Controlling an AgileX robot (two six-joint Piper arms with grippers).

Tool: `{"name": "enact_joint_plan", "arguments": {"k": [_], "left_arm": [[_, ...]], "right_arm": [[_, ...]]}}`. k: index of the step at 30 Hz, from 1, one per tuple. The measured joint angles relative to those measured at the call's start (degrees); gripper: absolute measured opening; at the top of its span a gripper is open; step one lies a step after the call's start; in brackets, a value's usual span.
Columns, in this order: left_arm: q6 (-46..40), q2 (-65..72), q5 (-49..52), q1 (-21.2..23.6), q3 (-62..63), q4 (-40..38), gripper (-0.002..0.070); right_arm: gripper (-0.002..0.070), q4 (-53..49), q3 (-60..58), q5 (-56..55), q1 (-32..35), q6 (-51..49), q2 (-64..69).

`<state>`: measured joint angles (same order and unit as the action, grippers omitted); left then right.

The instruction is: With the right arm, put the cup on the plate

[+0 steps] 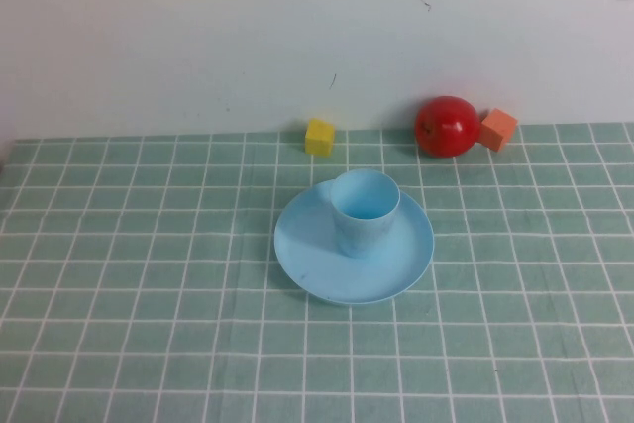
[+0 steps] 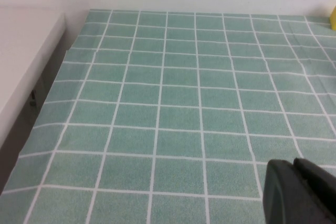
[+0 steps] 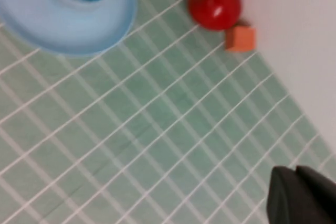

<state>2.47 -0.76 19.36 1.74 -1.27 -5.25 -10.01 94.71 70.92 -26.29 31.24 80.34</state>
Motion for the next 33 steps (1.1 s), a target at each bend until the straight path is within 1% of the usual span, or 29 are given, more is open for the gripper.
{"name": "enact_joint_plan", "arguments": {"k": [2, 6, 10, 15, 19, 22, 27, 33], "left_arm": [[0.0, 0.0, 0.0, 0.0, 0.0, 0.0, -0.0003], [0.0, 0.0, 0.0, 0.0, 0.0, 0.0, -0.0003], [0.0, 0.0, 0.0, 0.0, 0.0, 0.0, -0.0003], [0.0, 0.0, 0.0, 0.0, 0.0, 0.0, -0.0003], [0.0, 0.0, 0.0, 0.0, 0.0, 0.0, -0.0003], [0.0, 0.0, 0.0, 0.0, 0.0, 0.0, -0.0003], [0.0, 0.0, 0.0, 0.0, 0.0, 0.0, -0.0003], [0.0, 0.0, 0.0, 0.0, 0.0, 0.0, -0.0003]], "right_arm": [[-0.0002, 2.8, -8.3, -2.2, 0.0, -1.2, -4.8], [-0.0002, 9.3, -25.1, -11.5, 0.0, -2.5, -17.1], [-0.0003, 11.8, -37.3, -18.2, 0.0, -4.3, -28.1], [-0.0003, 13.5, -49.1, -20.4, 0.0, -5.2, -40.9], [-0.0003, 15.3, -55.1, -20.6, 0.0, -5.9, -48.5], [-0.0003, 16.1, -58.1, -19.8, 0.0, -6.2, -51.5], [-0.0003, 16.2, -61.1, -18.2, 0.0, -6.3, -52.6], [-0.0003, 16.2, -61.5, -16.4, 0.0, -6.3, -52.6]]}}
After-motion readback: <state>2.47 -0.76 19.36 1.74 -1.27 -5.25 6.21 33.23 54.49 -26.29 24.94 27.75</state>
